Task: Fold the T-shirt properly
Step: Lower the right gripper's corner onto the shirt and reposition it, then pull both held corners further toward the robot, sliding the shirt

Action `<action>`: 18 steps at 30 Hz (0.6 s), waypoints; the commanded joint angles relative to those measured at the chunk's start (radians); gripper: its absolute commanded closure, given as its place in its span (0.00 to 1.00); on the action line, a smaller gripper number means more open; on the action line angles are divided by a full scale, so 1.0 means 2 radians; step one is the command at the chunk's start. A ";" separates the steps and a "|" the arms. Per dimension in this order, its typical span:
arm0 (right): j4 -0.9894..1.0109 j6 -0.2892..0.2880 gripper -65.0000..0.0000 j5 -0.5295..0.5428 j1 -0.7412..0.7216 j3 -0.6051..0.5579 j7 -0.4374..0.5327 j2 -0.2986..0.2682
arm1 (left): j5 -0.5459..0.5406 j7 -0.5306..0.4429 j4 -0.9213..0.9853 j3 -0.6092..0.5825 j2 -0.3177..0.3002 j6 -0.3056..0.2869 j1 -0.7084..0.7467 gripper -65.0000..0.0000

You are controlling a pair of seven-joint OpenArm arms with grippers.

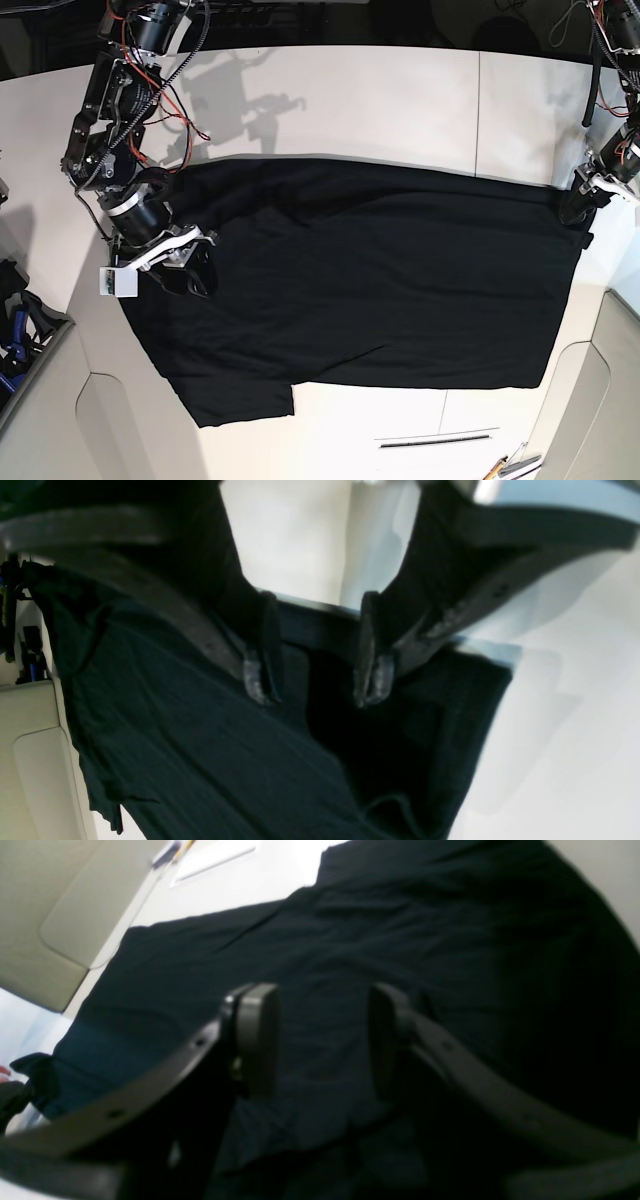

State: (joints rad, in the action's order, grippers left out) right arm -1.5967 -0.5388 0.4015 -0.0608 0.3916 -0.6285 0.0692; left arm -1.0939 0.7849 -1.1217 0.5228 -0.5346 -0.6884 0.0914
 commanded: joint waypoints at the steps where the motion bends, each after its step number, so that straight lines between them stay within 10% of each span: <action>1: -0.008 -0.003 0.55 0.008 -0.008 -0.001 0.014 -0.002 | -0.012 -0.009 -0.007 0.003 -0.013 -0.005 -0.004 0.58; 9: -0.036 -0.004 0.55 0.008 -0.006 0.007 -0.032 -0.004 | -0.026 -0.009 -0.024 0.004 -0.028 -0.005 -0.004 0.58; 12: -0.051 -0.003 0.73 0.008 -0.005 0.011 -0.059 -0.004 | -0.008 -0.009 -0.055 0.004 -0.029 -0.005 -0.004 0.59; 15: -0.055 -0.003 1.00 0.008 0.001 0.011 -0.060 -0.004 | 0.023 -0.009 -0.089 0.004 -0.027 -0.005 -0.004 0.76; 18: -0.054 -0.003 1.00 -0.009 0.012 0.011 -0.058 -0.004 | 0.050 -0.009 -0.110 0.003 -0.023 -0.005 -0.004 0.93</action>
State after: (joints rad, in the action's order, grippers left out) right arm -1.6871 -0.5388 0.3668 -0.0242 0.4122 -0.7681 0.0662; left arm -0.9752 0.7849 -1.3254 0.5236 -0.5617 -0.6891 0.0910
